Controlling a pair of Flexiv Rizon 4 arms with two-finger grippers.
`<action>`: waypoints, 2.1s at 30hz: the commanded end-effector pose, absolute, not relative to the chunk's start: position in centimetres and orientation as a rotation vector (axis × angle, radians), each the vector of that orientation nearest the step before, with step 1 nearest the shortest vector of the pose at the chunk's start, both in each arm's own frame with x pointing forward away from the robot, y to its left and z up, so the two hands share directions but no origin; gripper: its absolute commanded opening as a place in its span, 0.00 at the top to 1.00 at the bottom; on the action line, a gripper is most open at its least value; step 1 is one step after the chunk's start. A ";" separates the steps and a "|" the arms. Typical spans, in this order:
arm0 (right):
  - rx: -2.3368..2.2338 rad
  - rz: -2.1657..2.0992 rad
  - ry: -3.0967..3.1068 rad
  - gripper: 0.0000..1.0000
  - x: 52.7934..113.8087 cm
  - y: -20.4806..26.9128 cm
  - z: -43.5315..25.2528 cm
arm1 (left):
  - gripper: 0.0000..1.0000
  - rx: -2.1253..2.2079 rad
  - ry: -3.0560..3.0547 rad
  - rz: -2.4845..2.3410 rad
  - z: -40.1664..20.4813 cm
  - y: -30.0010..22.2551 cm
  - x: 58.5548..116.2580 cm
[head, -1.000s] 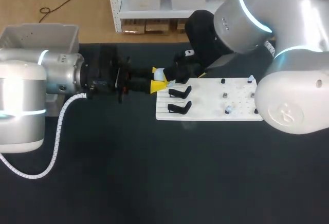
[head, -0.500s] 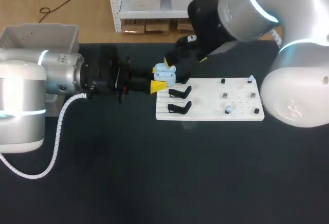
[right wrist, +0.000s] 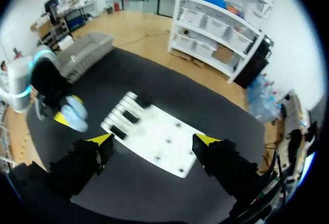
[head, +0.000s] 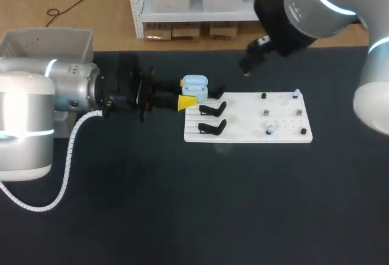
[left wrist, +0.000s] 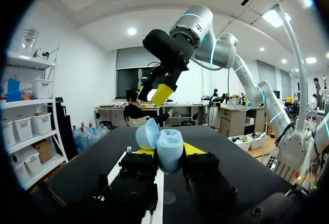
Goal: Pick up each earbud case from the left stands, insert the matching earbuds, close the lid, and place the case in the box.
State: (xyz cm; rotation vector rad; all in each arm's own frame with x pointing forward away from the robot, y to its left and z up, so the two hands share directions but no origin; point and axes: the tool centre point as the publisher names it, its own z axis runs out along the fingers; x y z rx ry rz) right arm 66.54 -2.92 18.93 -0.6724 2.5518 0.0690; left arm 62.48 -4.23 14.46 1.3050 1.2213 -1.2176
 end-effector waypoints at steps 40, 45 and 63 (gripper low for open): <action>-0.560 -0.256 3.069 0.25 71.8 -13.3 5.2 | 1.00 1.302 1.221 -1.214 14.4 -4.2 62.3; -0.547 -0.257 3.064 0.34 71.9 -13.2 4.7 | 1.00 1.302 1.221 -1.214 14.4 -4.2 62.3; -0.522 -0.301 3.039 0.52 73.2 -13.6 3.2 | 1.00 1.302 1.221 -1.214 14.4 -4.2 62.3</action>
